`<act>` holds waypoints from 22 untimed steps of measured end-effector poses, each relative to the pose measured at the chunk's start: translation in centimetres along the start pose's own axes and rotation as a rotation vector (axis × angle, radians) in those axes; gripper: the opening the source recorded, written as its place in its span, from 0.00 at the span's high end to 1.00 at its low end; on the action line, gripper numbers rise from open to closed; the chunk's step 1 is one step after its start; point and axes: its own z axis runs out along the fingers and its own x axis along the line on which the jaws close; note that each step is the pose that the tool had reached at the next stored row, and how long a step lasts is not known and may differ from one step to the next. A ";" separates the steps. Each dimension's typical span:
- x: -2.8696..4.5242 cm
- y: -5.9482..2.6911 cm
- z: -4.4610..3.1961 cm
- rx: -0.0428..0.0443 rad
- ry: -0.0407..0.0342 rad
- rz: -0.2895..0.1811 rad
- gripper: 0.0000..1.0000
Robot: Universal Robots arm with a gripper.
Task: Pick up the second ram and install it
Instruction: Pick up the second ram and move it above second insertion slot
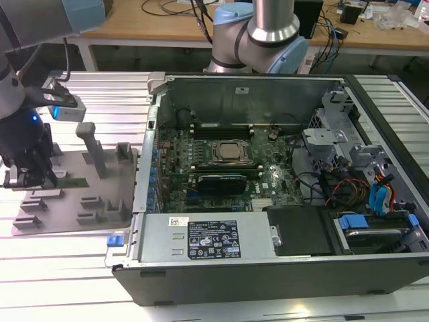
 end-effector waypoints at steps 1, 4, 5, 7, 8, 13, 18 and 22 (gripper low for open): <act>-0.01 0.01 -0.35 0.0000 -0.0001 0.000 0.89; -0.04 0.03 -1.12 0.0001 -0.0001 0.000 0.89; -0.04 0.04 -1.25 0.0000 0.0000 0.000 0.89; -0.05 0.05 -1.66 0.0000 -0.0001 0.000 0.89; -0.05 0.06 -1.81 0.0000 0.0000 0.000 0.89; -0.09 0.09 -2.95 0.0000 -0.0005 0.000 0.89; -0.12 0.12 -3.98 0.0001 -0.0007 0.000 0.89; -0.14 0.14 -4.66 0.0001 -0.0007 0.000 0.89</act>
